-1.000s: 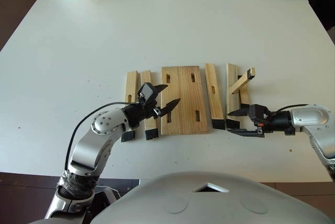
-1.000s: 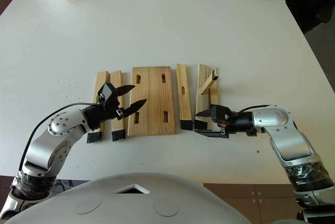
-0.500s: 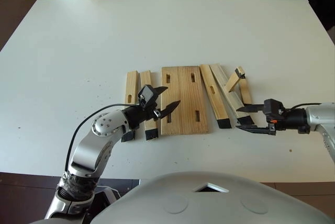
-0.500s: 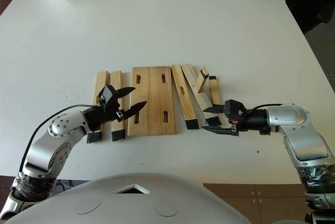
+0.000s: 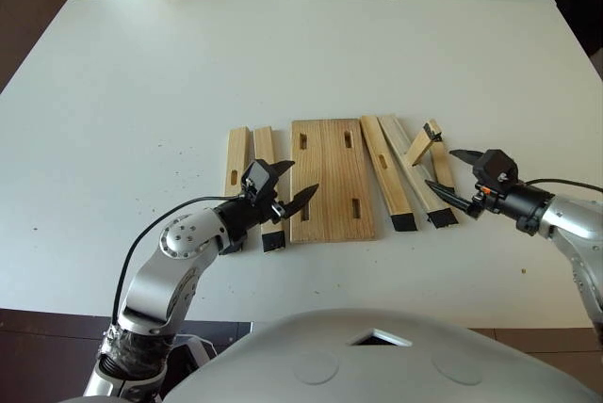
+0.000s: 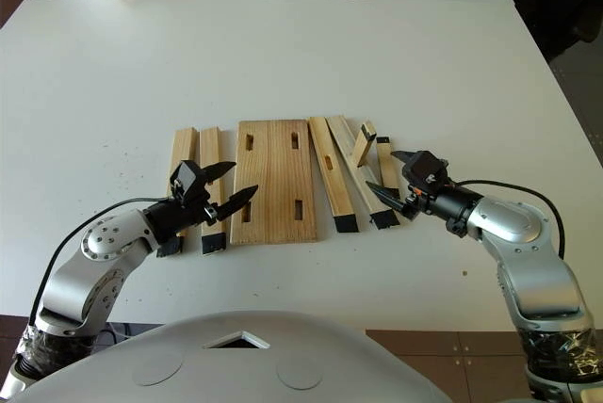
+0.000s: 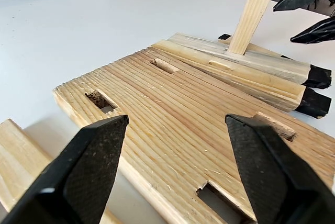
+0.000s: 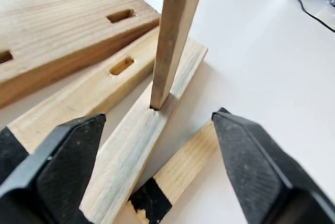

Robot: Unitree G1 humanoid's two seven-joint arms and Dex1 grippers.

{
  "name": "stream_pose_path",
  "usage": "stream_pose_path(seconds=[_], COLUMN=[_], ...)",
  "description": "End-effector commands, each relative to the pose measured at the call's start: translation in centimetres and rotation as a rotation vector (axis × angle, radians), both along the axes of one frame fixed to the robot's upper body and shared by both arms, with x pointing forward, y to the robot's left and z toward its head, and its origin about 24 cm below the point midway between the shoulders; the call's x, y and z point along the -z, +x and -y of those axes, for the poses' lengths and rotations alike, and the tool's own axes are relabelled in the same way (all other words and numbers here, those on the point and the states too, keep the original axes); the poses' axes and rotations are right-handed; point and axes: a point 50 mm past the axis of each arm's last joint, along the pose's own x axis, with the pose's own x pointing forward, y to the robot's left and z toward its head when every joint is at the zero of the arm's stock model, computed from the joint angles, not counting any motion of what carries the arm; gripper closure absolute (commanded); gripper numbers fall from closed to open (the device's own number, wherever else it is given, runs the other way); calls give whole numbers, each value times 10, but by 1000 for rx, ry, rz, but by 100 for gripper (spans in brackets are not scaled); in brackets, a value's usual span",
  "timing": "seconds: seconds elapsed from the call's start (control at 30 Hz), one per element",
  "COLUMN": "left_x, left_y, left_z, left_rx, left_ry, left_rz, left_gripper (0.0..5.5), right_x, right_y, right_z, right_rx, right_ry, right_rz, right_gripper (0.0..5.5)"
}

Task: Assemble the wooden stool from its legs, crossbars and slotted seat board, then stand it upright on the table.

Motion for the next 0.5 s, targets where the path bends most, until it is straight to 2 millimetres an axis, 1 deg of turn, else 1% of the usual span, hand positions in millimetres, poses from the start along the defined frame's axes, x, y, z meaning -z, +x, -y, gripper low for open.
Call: stream_pose_path(seconds=[0.03,0.17,0.33,0.5], left_x=[-1,-2,-2,-1], left_y=[1,1,3,2], left_z=[1,-1,1,2], left_rx=[8,9,18,25], left_ry=[7,10,8,8], left_rz=[2,4,6,-1], left_gripper=[206,206,206,206], right_x=[10,14,26,35], right_y=[-1,-6,-17,-23], right_z=[1,-6,-16,-17], right_rx=[76,94,76,106], right_ry=[14,61,86,103], right_rz=[-26,-65,-166,-226], right_gripper=[175,175,175,175])
